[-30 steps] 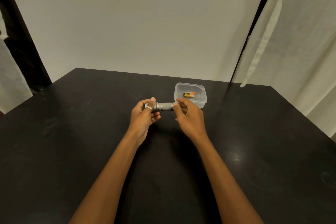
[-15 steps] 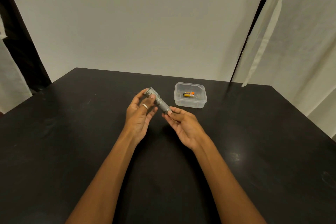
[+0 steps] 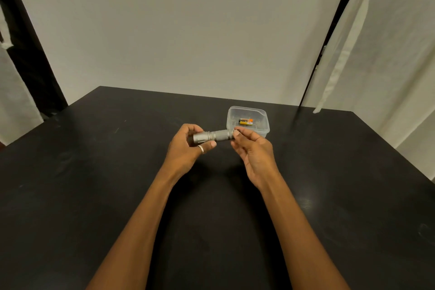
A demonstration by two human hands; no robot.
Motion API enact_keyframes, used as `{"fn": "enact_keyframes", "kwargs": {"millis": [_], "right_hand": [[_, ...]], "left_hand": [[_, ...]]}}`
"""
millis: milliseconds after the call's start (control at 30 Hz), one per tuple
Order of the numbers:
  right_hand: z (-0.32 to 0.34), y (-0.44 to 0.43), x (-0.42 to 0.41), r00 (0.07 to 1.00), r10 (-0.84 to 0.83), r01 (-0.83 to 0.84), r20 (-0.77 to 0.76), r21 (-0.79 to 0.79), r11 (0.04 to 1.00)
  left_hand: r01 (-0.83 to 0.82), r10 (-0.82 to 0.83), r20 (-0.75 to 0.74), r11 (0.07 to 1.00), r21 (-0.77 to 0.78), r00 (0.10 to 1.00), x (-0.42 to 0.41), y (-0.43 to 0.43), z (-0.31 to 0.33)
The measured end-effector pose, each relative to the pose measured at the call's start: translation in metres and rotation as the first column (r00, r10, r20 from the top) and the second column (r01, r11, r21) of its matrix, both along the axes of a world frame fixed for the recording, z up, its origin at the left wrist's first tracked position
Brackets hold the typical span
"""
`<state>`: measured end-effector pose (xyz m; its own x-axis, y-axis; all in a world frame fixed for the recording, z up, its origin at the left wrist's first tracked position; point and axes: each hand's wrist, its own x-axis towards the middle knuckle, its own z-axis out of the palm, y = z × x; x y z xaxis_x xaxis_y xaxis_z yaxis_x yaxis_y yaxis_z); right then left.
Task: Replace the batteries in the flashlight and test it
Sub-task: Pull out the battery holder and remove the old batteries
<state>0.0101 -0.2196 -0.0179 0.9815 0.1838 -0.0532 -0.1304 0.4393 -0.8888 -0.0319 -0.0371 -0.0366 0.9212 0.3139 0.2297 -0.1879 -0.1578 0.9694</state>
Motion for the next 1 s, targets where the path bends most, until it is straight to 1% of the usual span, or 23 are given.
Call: {"fn": "enact_keyframes", "kwargs": {"millis": [33,67,133,167,233,300,333,433,500,600,700,833,1000], "right_hand": [[0.000,0.001,-0.001,0.999,-0.017,0.019,0.038,-0.040,0.999],[0.000,0.003,-0.001,0.996,-0.035,0.042,0.087,-0.084,0.996],[0.000,0.006,-0.003,0.980,-0.073,0.106,0.185,-0.177,0.979],[0.000,0.008,-0.004,0.970,-0.089,0.139,0.227,-0.215,0.967],[0.000,0.011,-0.004,0.950,-0.102,0.190,0.296,-0.289,0.938],[-0.001,0.012,-0.003,0.927,-0.100,0.241,0.363,-0.370,0.897],[-0.001,0.012,-0.003,0.917,-0.104,0.261,0.384,-0.382,0.887],[0.002,0.009,-0.002,0.905,-0.163,0.302,0.394,-0.325,0.896],[0.006,0.005,-0.001,0.910,-0.225,0.317,0.348,-0.236,0.918],[0.007,-0.002,0.002,0.931,-0.280,0.308,0.233,-0.093,0.947],[0.008,-0.007,0.004,0.940,-0.307,0.305,0.147,0.037,0.952],[0.009,-0.010,0.003,0.945,-0.308,0.300,0.108,0.086,0.950],[0.009,-0.009,0.004,0.950,-0.296,0.288,0.102,0.081,0.954]], "left_hand": [[-0.025,0.023,0.012,0.989,0.146,1.000,0.000,0.000,-0.003],[-0.050,0.041,0.037,0.958,0.283,0.998,-0.001,0.000,-0.005],[-0.096,0.052,0.100,0.851,0.516,0.994,0.000,-0.001,-0.011],[-0.117,0.056,0.119,0.790,0.602,0.991,0.000,-0.003,-0.013],[-0.166,0.086,0.148,0.699,0.695,0.985,0.000,-0.006,-0.016],[-0.221,0.131,0.180,0.666,0.713,0.975,0.001,-0.006,-0.017],[-0.241,0.149,0.191,0.662,0.709,0.970,0.001,-0.005,-0.018],[-0.287,0.206,0.201,0.680,0.674,0.958,0.002,-0.002,-0.019],[-0.314,0.251,0.190,0.718,0.620,0.949,0.002,-0.001,-0.017],[-0.331,0.312,0.125,0.793,0.511,0.942,0.002,-0.002,-0.013],[-0.340,0.351,0.068,0.813,0.473,0.934,0.002,0.000,-0.014],[-0.365,0.403,0.015,0.812,0.456,0.915,0.001,0.000,-0.012],[-0.374,0.432,-0.030,0.813,0.446,0.901,0.001,0.001,-0.011]]}}
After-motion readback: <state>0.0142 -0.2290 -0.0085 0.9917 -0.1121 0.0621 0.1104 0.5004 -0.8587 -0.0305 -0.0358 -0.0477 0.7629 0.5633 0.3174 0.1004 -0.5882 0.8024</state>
